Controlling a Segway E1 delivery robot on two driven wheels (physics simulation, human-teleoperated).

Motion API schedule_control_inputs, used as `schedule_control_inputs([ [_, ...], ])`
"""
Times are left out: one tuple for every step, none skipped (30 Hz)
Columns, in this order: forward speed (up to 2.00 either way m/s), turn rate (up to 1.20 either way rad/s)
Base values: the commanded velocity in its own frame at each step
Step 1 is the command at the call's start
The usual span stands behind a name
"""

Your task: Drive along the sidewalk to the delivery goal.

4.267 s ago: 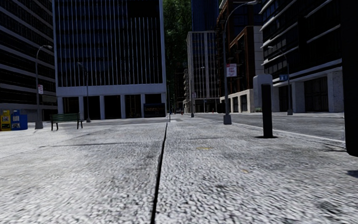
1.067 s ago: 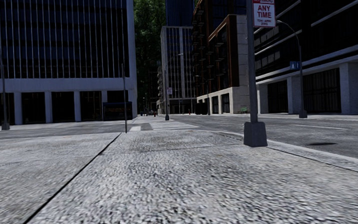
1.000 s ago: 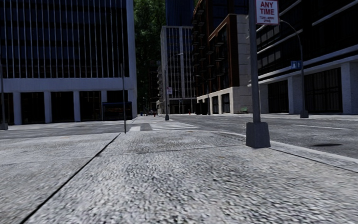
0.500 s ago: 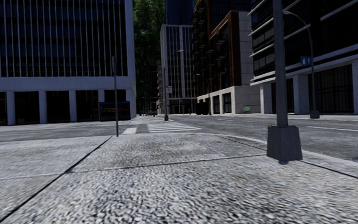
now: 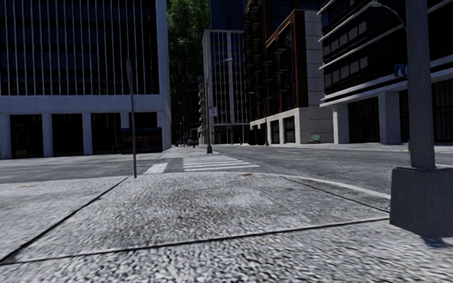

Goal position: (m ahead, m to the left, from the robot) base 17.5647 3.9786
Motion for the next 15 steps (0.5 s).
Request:
schedule_control_inputs([
  [2.0, 0.0],
  [2.0, 0.0],
  [2.0, 0.0],
  [2.0, 0.0],
  [2.0, 0.0],
  [2.0, 0.0],
  [2.0, 0.0],
  [2.0, 0.0],
  [2.0, 0.0],
  [2.0, 0.0],
  [2.0, 0.0],
  [2.0, 0.0],
  [2.0, 0.0],
  [2.0, 0.0],
  [2.0, 0.0],
])
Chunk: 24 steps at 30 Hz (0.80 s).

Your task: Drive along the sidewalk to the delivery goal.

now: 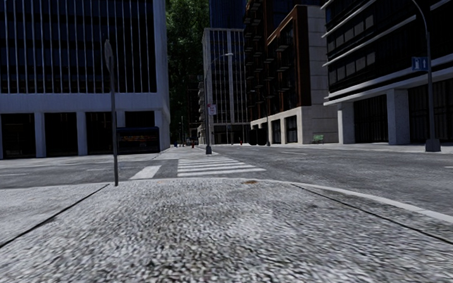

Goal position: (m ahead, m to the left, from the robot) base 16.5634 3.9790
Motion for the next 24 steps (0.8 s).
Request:
schedule_control_inputs([
  [2.0, 0.0],
  [2.0, 0.0],
  [2.0, 0.0],
  [2.0, 0.0],
  [2.0, 0.0],
  [2.0, 0.0],
  [2.0, 0.0],
  [2.0, 0.0],
  [2.0, 0.0],
  [2.0, 0.0],
  [2.0, 0.0],
  [2.0, 0.0],
  [2.0, 0.0],
  [2.0, 0.0],
  [2.0, 0.0],
  [2.0, 0.0],
  [2.0, 0.0],
  [2.0, 0.01],
  [2.0, 0.14],
  [2.0, 0.22],
  [2.0, 0.22],
  [2.0, 0.26],
  [2.0, 0.3],
  [2.0, 0.32],
])
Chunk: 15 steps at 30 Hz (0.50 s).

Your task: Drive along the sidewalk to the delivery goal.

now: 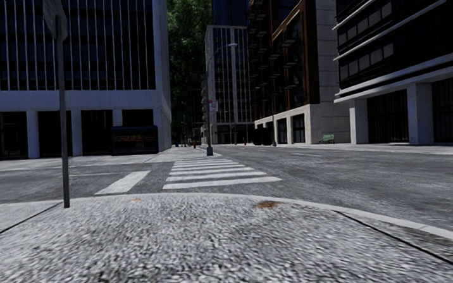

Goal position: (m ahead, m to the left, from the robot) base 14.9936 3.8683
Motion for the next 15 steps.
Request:
schedule_control_inputs([
  [2.0, 0.32],
  [2.0, 0.36],
  [2.0, 0.38],
  [2.0, 0.39],
  [2.0, 0.39],
  [2.0, 0.39],
  [2.0, 0.4],
  [2.0, 0.42],
  [2.0, 0.42],
  [2.0, 0.42],
  [2.0, 0.42],
  [2.0, 0.42],
  [2.0, 0.3],
  [2.0, 0.3],
  [2.0, 0.0],
])
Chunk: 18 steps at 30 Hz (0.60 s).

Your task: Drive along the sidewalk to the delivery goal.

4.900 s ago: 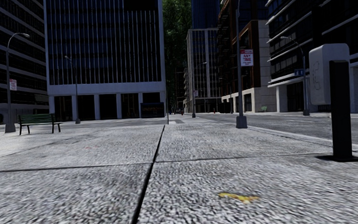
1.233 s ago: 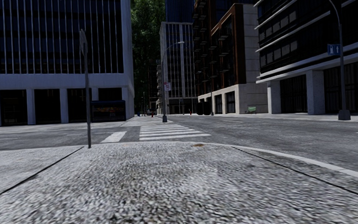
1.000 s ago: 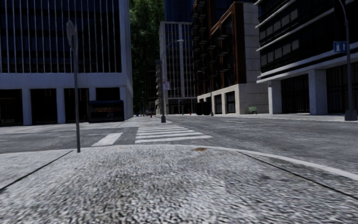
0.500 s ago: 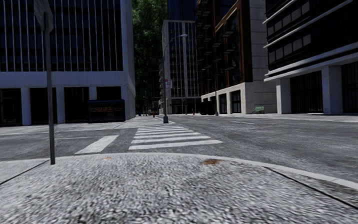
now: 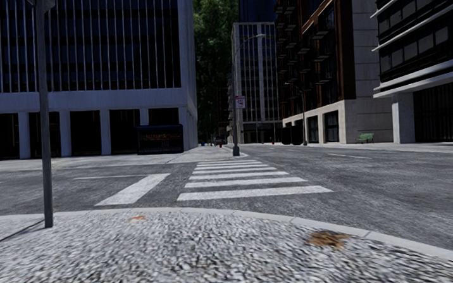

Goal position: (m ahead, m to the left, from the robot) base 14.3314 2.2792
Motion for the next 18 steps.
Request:
schedule_control_inputs([
  [2.0, 0.0],
  [2.0, 0.0],
  [2.0, 0.0],
  [2.0, 0.0],
  [2.0, 0.0],
  [2.0, 0.0],
  [2.0, 0.0],
  [2.0, 0.0],
  [2.0, 0.0],
  [2.0, 0.0],
  [2.0, 0.0],
  [2.0, 0.0],
  [2.0, 0.0],
  [2.0, 0.0],
  [2.0, 0.0],
  [2.0, 0.0],
  [2.0, 0.0],
  [2.0, 0.0],
])
